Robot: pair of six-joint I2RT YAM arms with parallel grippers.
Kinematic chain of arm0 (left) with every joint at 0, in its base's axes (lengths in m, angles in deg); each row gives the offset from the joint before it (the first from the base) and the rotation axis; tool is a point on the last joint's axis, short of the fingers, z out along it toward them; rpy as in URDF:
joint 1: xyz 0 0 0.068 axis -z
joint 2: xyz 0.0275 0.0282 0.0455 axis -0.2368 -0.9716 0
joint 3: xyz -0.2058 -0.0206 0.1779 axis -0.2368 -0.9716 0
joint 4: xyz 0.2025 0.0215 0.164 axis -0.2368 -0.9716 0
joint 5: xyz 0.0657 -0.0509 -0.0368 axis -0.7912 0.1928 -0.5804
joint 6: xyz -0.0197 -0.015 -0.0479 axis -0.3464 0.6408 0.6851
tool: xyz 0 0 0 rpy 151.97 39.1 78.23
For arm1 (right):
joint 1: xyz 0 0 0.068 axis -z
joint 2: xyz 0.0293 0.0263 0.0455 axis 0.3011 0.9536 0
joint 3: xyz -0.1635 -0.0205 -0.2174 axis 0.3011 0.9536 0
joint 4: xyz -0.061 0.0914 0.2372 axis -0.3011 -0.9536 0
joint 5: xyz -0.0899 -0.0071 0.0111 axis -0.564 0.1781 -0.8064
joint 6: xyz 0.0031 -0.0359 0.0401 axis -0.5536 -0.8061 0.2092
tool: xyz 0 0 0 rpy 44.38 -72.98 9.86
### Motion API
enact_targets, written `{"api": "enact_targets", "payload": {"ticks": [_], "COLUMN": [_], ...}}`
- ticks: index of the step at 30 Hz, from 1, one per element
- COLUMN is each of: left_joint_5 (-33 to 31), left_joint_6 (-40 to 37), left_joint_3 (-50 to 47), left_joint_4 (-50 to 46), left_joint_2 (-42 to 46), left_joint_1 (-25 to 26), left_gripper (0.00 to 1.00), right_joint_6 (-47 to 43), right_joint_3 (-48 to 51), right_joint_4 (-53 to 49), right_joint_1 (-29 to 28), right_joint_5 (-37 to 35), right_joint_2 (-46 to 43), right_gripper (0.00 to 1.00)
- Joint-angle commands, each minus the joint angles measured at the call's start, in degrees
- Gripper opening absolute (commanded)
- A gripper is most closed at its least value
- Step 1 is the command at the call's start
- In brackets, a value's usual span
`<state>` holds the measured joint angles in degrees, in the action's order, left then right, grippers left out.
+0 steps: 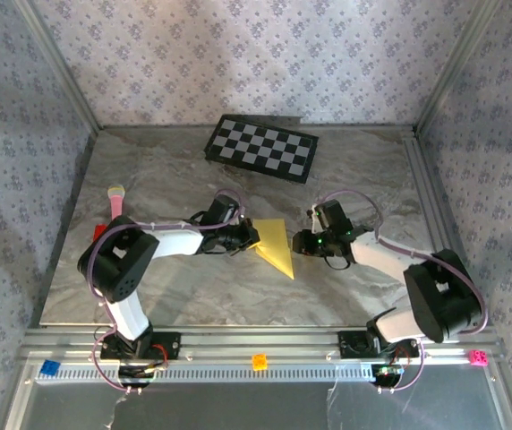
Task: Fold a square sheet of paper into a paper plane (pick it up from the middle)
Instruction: Fourth fold the wing at the center of the table.
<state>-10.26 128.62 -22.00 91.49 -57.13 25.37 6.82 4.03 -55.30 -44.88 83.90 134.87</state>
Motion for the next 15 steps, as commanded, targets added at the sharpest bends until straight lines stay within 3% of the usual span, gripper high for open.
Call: {"api": "enact_targets", "payload": {"ticks": [1,5,12,15], "left_joint_5": [-2.7,-4.3,-6.3,-6.4], "left_joint_6": [2.7,4.4,6.5,6.8], "left_joint_3": [-2.1,-3.5,-4.6,-4.8], "left_joint_4": [2.8,3.7,4.1,4.3], "left_joint_2": [2.8,3.8,5.3,5.4], "left_joint_1": [1.0,1.4,1.9,2.1], "left_gripper": [0.01,0.00,0.00,0.00], "right_joint_6": [-1.3,-4.9,-20.5,-24.9], "right_joint_3": [2.0,5.0,10.0,10.8], "right_joint_4": [0.1,4.6,13.6,15.3], "right_joint_1": [-1.4,-5.0,-17.3,-20.2], "right_joint_5": [-6.6,-12.9,-26.1,-27.5], "right_joint_2": [-3.5,-6.8,-10.1,-10.1], "right_gripper": [0.37,0.39,0.42,0.42]}}
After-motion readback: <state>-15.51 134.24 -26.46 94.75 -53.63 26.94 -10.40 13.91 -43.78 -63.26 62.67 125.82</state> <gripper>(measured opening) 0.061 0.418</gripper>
